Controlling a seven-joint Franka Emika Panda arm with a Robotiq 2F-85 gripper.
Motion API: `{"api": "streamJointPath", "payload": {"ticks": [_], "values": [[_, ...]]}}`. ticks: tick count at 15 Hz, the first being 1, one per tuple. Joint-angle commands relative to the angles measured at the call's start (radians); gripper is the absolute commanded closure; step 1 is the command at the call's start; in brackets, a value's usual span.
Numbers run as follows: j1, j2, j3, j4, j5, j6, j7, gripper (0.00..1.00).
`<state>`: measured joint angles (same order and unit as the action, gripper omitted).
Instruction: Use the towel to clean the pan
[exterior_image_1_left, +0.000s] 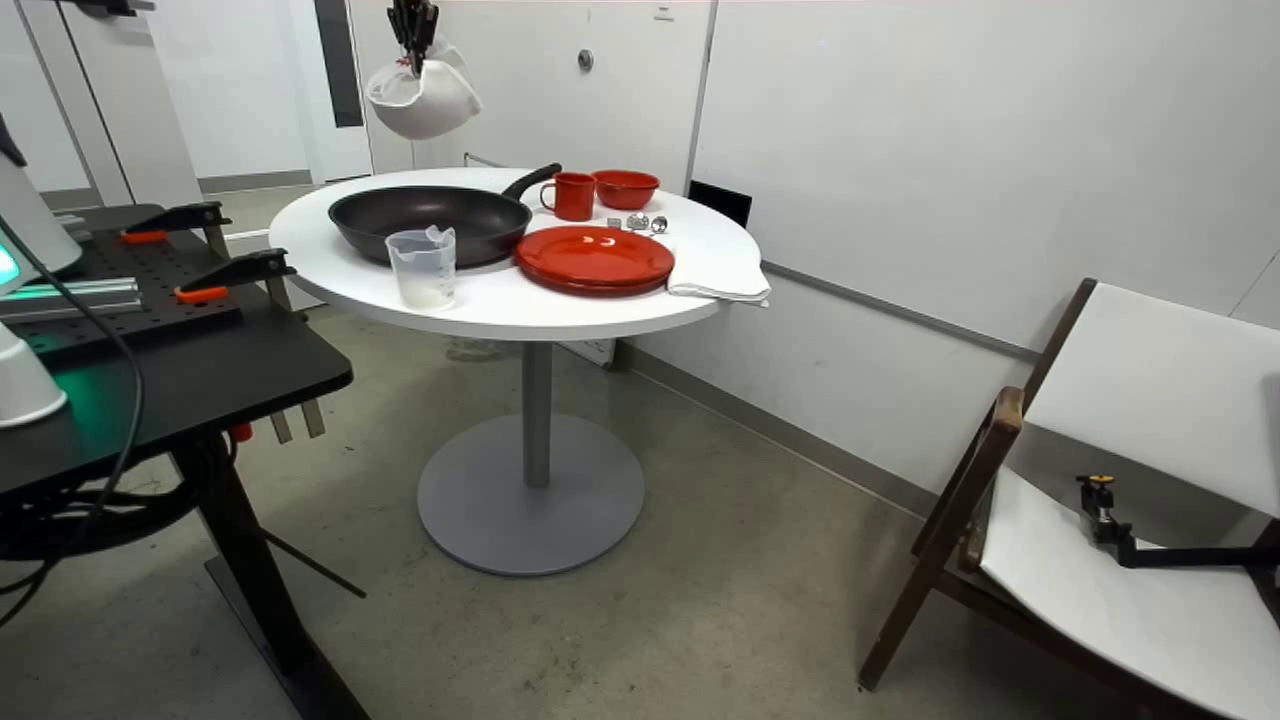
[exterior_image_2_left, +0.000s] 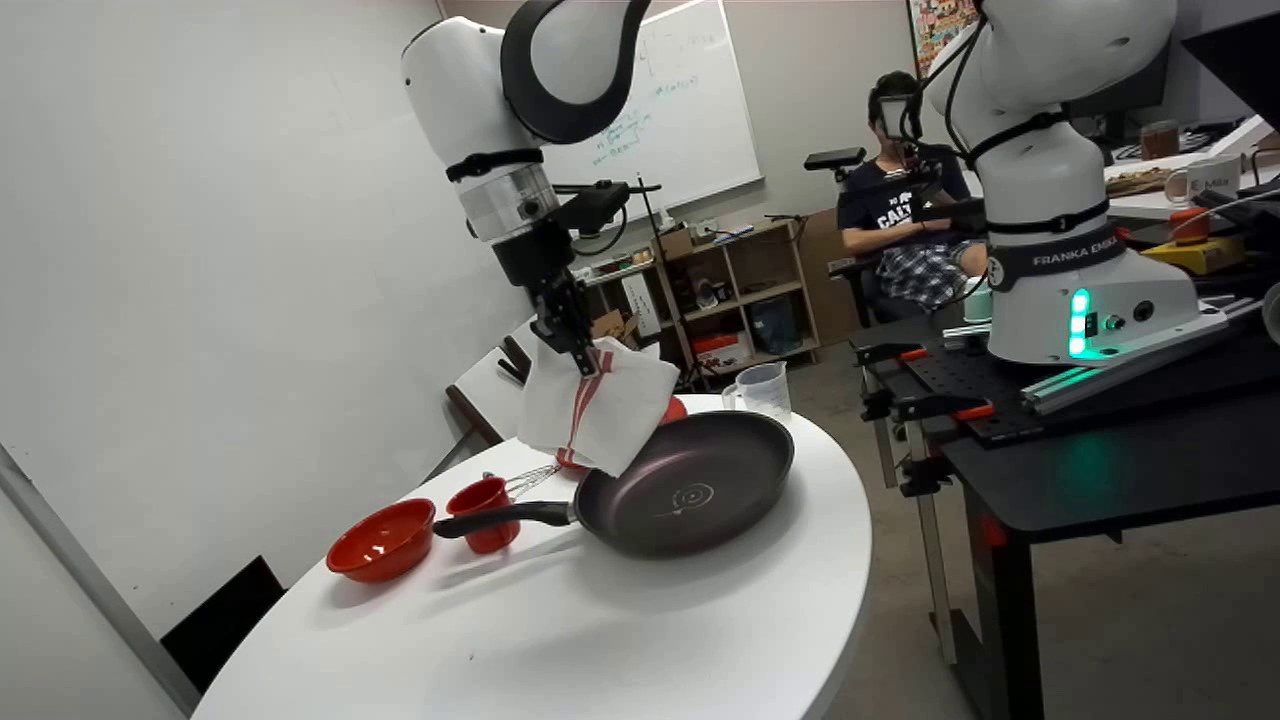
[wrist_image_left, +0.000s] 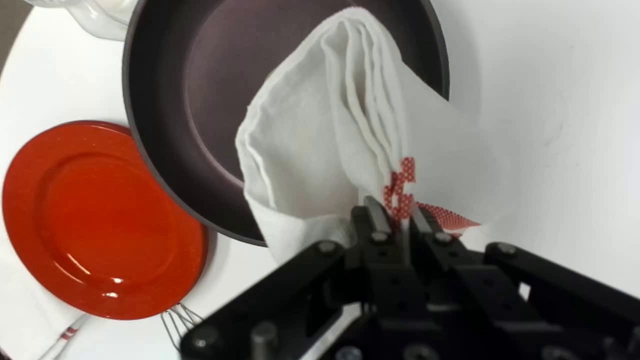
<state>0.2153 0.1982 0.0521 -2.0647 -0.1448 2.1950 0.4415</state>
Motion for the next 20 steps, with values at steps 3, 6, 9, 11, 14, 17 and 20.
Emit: {"api": "streamJointPath", "payload": {"ticks": [3,6,9,11,14,17,20], "values": [[0.027,0.052,0.056,0.078,-0.029,-0.032,-0.029,0.95],[0.042,0.105,0.067,0.14,-0.031,-0.042,-0.04,0.95],[0.052,0.212,0.059,0.235,-0.035,-0.04,-0.047,0.95],[0.056,0.295,0.049,0.314,-0.035,-0.069,-0.063,0.95],[0.072,0.435,0.027,0.466,-0.044,-0.136,-0.074,0.95],[0.099,0.557,0.017,0.606,-0.049,-0.208,-0.08,0.95],[0.13,0.663,0.015,0.746,-0.051,-0.27,-0.106,0.95]]}}
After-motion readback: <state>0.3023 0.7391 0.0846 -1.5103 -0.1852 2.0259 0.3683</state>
